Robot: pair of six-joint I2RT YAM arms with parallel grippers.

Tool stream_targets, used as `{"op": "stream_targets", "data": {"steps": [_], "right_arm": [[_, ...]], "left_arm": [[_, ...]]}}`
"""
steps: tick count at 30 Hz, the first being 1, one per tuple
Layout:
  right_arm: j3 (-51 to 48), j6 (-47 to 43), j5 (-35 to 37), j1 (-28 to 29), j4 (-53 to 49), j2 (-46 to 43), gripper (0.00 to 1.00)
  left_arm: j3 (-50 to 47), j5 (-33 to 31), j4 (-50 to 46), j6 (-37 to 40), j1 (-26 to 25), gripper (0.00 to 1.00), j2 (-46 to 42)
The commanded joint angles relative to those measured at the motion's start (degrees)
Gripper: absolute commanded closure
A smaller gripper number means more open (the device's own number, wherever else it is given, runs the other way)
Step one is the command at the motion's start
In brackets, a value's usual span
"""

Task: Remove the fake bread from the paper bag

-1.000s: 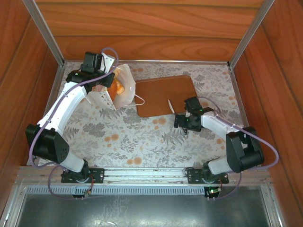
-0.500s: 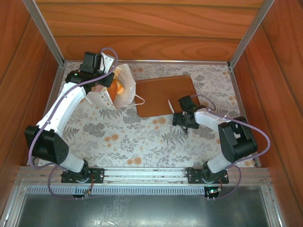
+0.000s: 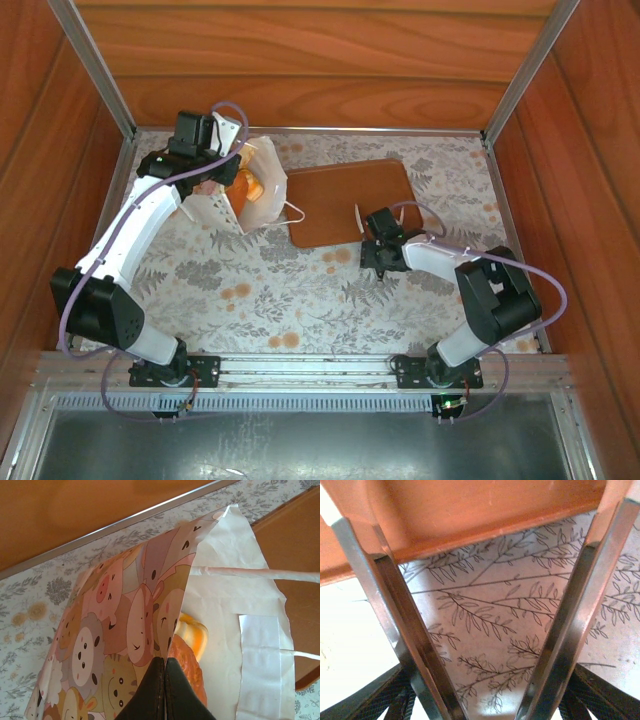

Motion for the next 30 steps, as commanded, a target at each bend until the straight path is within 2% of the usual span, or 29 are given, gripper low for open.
{"op": "stream_targets", "data": {"steps": [1, 10, 15, 18, 21, 30], "right_arm": [[-1.28, 1.96, -0.21, 1.14, 1.81, 2.48, 0.26], [-2.04, 3.52, 0.08, 1.62, 4.29, 4.34, 0.17], [-1.92, 5.02, 0.70, 1.70, 4.87, 6.91, 0.17], [-1.73, 5.46, 0.97, 1.65, 5.21, 8.06, 0.24], [-1.79, 4.87, 0.93, 1.70, 5.81, 8.85, 0.36], [-2.31, 1.99, 1.12, 2.62, 3.96, 5.22, 0.83]], "left_arm": [[-0.27, 0.77, 2.15, -0.83, -0.28, 1.00, -2.78], [0.00, 0.94, 2.12, -0.83, -0.29, 1.00, -2.84], [-0.10, 0.99, 2.11, -0.97, -0.28, 1.00, -2.88], [0.13, 0.94, 2.08, -0.97, -0.22, 1.00, -2.86], [0.24, 0.90, 2.08, -0.90, -0.29, 1.00, -2.92], [-0.34, 0.41, 2.04, -1.29, -0.28, 1.00, -2.66]]}}
